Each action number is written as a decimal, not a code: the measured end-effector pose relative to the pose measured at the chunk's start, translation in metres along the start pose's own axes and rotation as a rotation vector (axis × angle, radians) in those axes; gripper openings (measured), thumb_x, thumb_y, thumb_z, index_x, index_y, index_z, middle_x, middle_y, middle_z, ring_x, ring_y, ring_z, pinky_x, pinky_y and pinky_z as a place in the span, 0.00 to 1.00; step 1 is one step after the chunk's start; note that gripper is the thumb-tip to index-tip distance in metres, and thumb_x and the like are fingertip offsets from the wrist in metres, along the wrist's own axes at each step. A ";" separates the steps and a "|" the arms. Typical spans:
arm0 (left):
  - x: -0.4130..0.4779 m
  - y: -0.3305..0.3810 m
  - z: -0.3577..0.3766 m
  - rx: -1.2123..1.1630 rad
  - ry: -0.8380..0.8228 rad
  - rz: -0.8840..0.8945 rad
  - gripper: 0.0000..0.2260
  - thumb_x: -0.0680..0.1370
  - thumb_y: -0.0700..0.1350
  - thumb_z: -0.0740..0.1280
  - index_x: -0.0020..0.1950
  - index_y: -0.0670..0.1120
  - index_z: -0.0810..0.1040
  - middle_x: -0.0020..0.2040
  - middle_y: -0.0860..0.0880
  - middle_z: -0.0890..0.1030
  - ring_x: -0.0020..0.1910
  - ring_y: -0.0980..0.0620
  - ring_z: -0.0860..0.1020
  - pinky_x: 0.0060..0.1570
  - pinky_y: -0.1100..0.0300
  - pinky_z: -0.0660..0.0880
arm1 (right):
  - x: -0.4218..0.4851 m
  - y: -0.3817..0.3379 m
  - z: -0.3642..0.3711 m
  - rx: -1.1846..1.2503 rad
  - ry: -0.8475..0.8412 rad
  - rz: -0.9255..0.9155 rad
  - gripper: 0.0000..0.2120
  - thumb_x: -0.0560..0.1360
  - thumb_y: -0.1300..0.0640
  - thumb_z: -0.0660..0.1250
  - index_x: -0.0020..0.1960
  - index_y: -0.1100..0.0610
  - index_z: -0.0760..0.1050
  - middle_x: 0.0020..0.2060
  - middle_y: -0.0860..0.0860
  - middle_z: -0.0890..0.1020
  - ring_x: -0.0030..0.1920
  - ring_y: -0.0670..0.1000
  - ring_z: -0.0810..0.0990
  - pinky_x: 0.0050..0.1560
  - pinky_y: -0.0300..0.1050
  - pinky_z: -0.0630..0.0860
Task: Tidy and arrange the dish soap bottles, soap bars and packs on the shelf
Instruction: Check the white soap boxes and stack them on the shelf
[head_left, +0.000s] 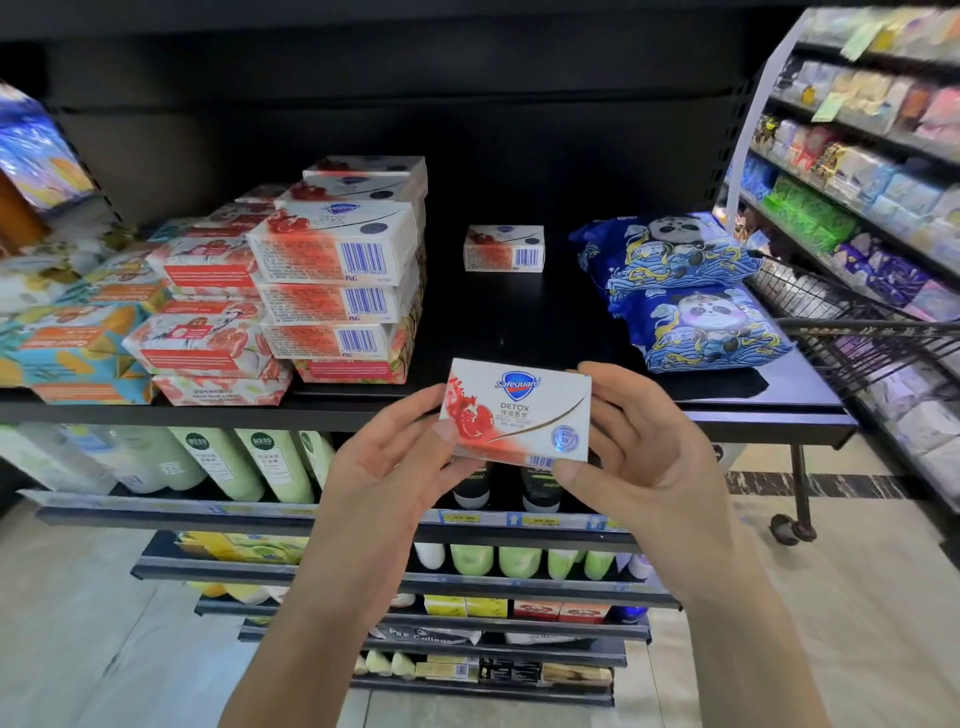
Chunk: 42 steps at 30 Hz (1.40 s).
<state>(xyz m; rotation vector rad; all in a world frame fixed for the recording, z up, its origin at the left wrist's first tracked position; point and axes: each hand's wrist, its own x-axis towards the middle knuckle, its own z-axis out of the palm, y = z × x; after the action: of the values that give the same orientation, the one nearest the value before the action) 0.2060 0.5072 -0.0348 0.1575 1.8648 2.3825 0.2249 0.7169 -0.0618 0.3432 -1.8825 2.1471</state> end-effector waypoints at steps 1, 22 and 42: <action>0.000 0.000 0.000 0.004 0.004 0.009 0.24 0.72 0.49 0.70 0.67 0.45 0.78 0.57 0.46 0.87 0.58 0.49 0.84 0.61 0.58 0.78 | 0.001 0.000 0.000 -0.038 -0.006 -0.005 0.31 0.71 0.68 0.73 0.72 0.59 0.70 0.66 0.54 0.81 0.71 0.57 0.76 0.69 0.56 0.74; 0.055 -0.050 -0.043 1.137 0.035 0.711 0.21 0.80 0.57 0.64 0.70 0.50 0.78 0.69 0.61 0.74 0.72 0.62 0.67 0.75 0.65 0.56 | 0.119 -0.088 0.045 -0.175 0.079 -0.123 0.24 0.71 0.65 0.79 0.65 0.58 0.79 0.55 0.49 0.86 0.55 0.45 0.85 0.55 0.40 0.81; 0.064 -0.063 -0.043 1.086 0.139 0.805 0.17 0.81 0.54 0.65 0.68 0.51 0.80 0.67 0.61 0.77 0.72 0.72 0.61 0.75 0.69 0.52 | 0.218 -0.061 0.074 -0.300 0.083 0.070 0.27 0.77 0.41 0.72 0.72 0.52 0.75 0.62 0.44 0.81 0.59 0.41 0.79 0.57 0.33 0.72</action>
<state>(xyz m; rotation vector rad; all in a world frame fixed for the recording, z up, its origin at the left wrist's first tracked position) 0.1374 0.4909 -0.1053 0.9829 3.4114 1.3003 0.0426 0.6600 0.0804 0.1258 -2.1546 1.8490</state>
